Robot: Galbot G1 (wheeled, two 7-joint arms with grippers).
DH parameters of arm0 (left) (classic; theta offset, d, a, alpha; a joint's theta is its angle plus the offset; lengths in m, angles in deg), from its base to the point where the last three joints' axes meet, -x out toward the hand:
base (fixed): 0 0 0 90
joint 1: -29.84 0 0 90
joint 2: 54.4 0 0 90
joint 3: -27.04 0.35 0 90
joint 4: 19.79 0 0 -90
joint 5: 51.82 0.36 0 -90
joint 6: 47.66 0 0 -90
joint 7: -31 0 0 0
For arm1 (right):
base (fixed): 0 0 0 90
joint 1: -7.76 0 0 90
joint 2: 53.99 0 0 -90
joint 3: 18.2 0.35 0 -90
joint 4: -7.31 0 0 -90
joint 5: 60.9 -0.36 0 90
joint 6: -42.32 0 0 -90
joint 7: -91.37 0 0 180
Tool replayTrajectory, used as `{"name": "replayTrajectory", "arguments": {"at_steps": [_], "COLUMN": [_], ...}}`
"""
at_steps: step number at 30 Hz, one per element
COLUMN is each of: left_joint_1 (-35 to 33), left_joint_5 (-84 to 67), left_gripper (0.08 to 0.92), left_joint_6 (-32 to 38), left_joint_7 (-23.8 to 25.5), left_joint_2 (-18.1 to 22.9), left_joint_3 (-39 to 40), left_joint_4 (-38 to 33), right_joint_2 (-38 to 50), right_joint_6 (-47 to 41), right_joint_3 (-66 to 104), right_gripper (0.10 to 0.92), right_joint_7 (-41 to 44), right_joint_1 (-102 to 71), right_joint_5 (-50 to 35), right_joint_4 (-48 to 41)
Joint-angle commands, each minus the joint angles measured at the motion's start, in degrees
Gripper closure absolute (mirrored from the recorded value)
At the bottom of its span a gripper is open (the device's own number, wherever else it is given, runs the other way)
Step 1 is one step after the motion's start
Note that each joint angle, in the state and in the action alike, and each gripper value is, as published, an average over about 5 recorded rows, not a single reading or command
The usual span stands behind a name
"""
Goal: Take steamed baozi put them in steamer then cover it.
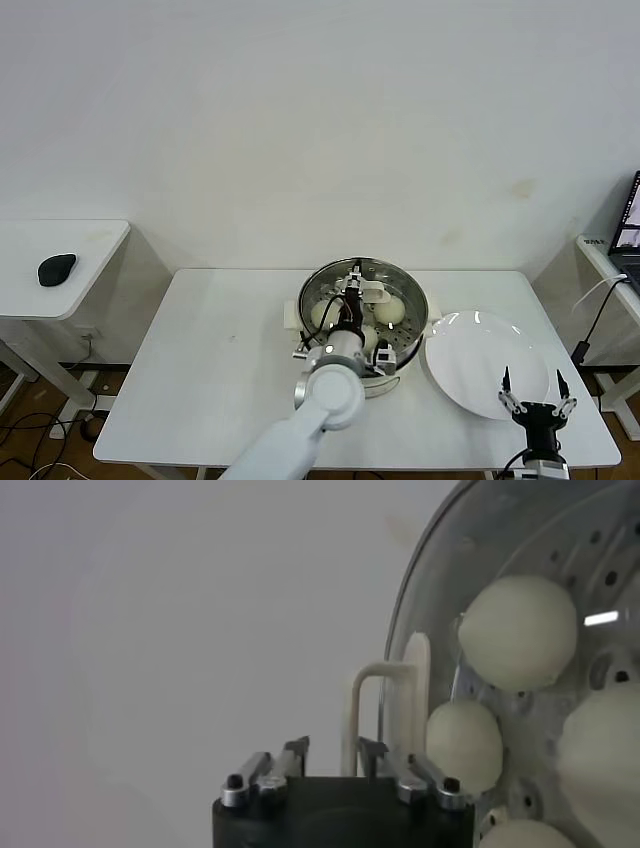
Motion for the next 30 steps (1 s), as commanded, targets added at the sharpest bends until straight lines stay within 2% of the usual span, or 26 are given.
{"name": "replayTrajectory", "arguments": {"at_steps": [1,8,12,14,16,18,19,23,30], "left_joint_1": [-8.95,-19.0,-30.78,-37.94,-44.29,-49.63,-51.85,-58.01,-62.53], "left_joint_5": [-5.02,-15.87,-33.66,-48.28,-63.2,-75.26,-79.55,-91.87,-93.12], "left_gripper": [0.42,0.227,0.181,0.178,0.177,0.177,0.177,0.177,0.177], "left_joint_6": [1.07,2.85,8.62,16.87,30.72,41.75,44.84,44.83,44.41], "left_joint_7": [-3.31,-8.85,-17.62,-24.19,-29.0,-31.16,-31.91,-33.68,-34.56], "left_joint_2": [-4.29,-9.3,-13.94,-15.98,-16.91,-16.32,-15.93,-14.98,-13.69], "left_joint_3": [-0.36,-5.17,-14.56,-21.36,-28.94,-36.16,-38.47,-42.92,-45.37], "left_joint_4": [-13.42,-26.5,-33.28,-33.5,-30.7,-27.33,-26.09,-25.32,-26.36], "right_joint_2": [-0.01,0.02,0.34,0.68,0.97,1.41,1.68,3.86,8.58], "right_joint_6": [0.07,0.29,0.52,0.98,1.77,2.44,2.53,1.62,-0.03], "right_joint_3": [0.09,-0.15,-0.29,-0.32,-0.46,-0.83,-1.09,-2.63,-5.79], "right_gripper": [0.203,0.203,0.203,0.203,0.203,0.203,0.203,0.203,0.203], "right_joint_7": [-0.05,-0.11,0.13,0.35,0.4,0.41,0.43,1.33,3.75], "right_joint_1": [-0.23,-0.56,-0.73,-0.84,-0.95,-1.2,-1.42,-3.32,-9.56], "right_joint_5": [0.08,0.21,-0.01,-0.39,-1.26,-2.83,-3.73,-7.53,-12.47], "right_joint_4": [0.05,-0.21,-0.21,-0.06,0.32,0.86,1.13,1.91,4.34]}}
